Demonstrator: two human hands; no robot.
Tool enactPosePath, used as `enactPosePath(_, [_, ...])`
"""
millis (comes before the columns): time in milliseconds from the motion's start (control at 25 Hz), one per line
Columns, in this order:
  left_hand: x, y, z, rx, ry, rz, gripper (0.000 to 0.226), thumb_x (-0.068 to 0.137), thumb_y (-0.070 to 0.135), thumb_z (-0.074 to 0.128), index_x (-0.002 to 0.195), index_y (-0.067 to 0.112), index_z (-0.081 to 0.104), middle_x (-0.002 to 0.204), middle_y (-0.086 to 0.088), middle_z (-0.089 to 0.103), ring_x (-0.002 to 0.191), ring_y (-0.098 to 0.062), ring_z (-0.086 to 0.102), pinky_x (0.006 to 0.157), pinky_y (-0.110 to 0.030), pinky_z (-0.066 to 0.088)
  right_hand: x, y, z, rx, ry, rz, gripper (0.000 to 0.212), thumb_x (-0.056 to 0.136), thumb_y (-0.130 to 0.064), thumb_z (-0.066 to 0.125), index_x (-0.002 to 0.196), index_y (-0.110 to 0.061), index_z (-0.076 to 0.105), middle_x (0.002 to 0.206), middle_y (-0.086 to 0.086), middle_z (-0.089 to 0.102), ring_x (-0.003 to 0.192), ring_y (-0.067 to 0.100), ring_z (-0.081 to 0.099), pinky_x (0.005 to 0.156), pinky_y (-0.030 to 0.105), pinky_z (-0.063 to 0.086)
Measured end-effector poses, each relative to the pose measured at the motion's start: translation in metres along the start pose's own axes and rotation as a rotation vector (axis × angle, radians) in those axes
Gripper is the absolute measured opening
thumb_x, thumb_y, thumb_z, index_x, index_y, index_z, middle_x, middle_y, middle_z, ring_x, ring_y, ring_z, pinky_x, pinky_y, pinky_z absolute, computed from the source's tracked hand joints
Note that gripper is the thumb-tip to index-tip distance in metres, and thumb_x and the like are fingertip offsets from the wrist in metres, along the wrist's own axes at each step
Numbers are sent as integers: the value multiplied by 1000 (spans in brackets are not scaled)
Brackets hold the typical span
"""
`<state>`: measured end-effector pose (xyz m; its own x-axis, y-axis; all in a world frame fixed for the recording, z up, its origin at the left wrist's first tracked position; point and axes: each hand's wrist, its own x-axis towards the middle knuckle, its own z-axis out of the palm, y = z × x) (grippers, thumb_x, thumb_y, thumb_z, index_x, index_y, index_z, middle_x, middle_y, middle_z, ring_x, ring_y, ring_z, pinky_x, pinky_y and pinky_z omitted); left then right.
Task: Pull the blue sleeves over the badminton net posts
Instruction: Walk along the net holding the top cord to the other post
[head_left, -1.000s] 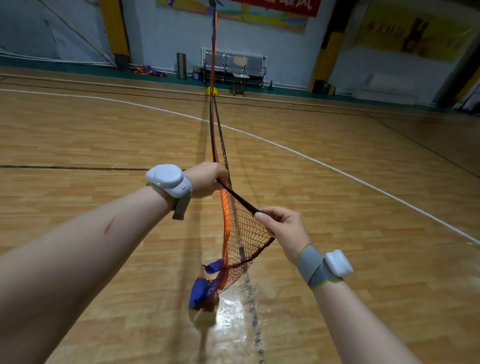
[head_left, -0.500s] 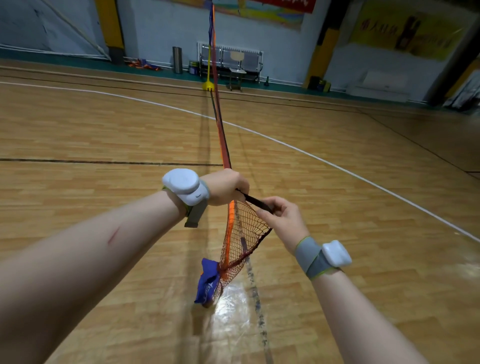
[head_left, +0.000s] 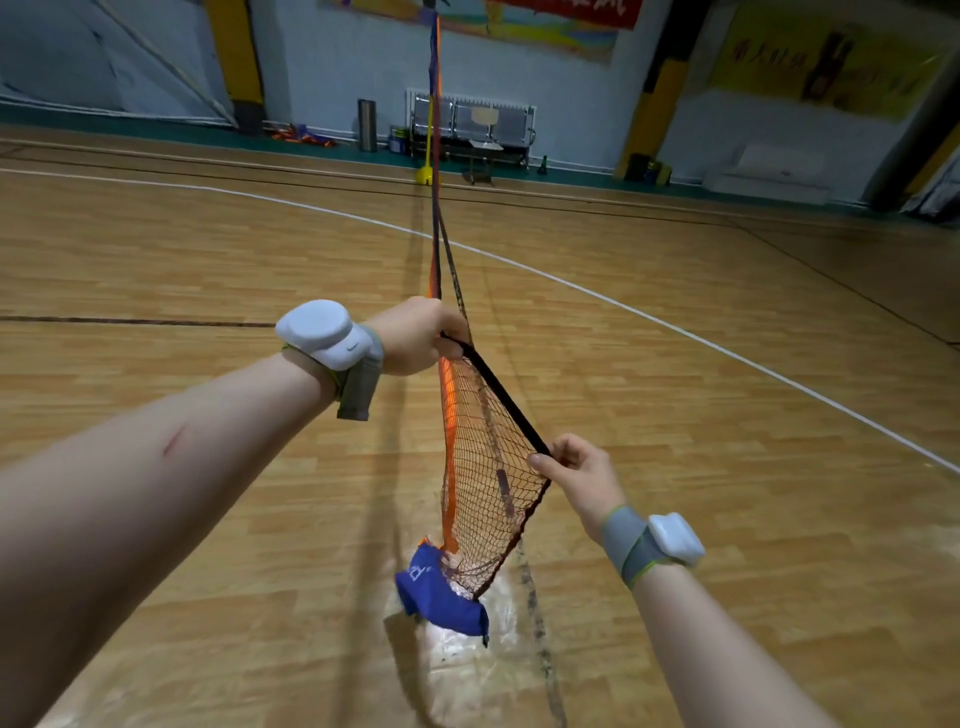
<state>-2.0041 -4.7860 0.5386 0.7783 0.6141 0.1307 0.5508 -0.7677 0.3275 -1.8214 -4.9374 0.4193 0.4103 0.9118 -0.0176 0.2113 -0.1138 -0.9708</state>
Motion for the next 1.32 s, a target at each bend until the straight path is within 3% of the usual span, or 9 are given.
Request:
enactPosePath(200, [-11, -8, 9, 24, 5, -59, 15, 89, 9, 53, 99, 7, 64, 104, -10, 65, 98, -26, 58, 88, -40, 47, -29, -34, -6, 112, 26, -88, 7, 83, -6, 64, 84, -12, 67, 52, -15, 58, 50, 0, 50, 54, 13, 41])
enactPosePath(400, [-11, 3, 14, -11, 55, -107, 19, 89, 11, 53, 105, 8, 64, 109, -9, 64, 104, -26, 57, 93, -40, 46, -47, -75, -12, 117, -24, -248, 10, 81, -2, 64, 89, -5, 70, 53, -16, 61, 53, -5, 53, 56, 8, 41])
enactPosePath(640, [-11, 65, 31, 9, -34, 37, 39, 83, 19, 64, 121, 10, 55, 126, -4, 54, 114, -18, 52, 98, -28, 45, -67, -77, -37, 90, -90, -290, 12, 80, -1, 65, 90, -5, 72, 61, -13, 59, 60, -4, 53, 62, 10, 43])
enactPosePath(840, [-23, 101, 49, 51, -89, 136, 58, 81, 11, 65, 134, 11, 41, 140, -5, 40, 130, -19, 38, 108, -27, 31, -76, -60, -54, 92, -84, -257, 14, 80, -1, 65, 93, 0, 71, 64, -12, 61, 60, -5, 55, 62, 10, 43])
enactPosePath(1000, [-29, 131, 54, -3, -126, 216, 27, 84, 16, 62, 112, 16, 61, 116, 1, 61, 108, -14, 55, 95, -28, 43, -80, -48, -66, 105, -64, -240, 17, 81, 1, 64, 97, 4, 69, 58, -15, 59, 55, -5, 53, 56, 10, 41])
enactPosePath(1120, [-30, 139, 53, -7, -115, 172, 14, 85, 22, 63, 97, 15, 67, 99, -1, 67, 90, -15, 59, 82, -29, 49, -82, -40, -75, 108, -45, -190, 10, 81, -2, 65, 89, -4, 72, 58, -13, 58, 55, 1, 50, 58, 19, 43])
enactPosePath(1320, [-35, 151, 44, -6, -63, 107, 13, 86, 21, 62, 93, 12, 67, 96, -4, 67, 85, -17, 58, 75, -28, 47, -82, -21, -85, 56, -10, -126, 14, 79, -7, 69, 73, -19, 66, 74, 2, 62, 76, 15, 56, 79, 35, 48])
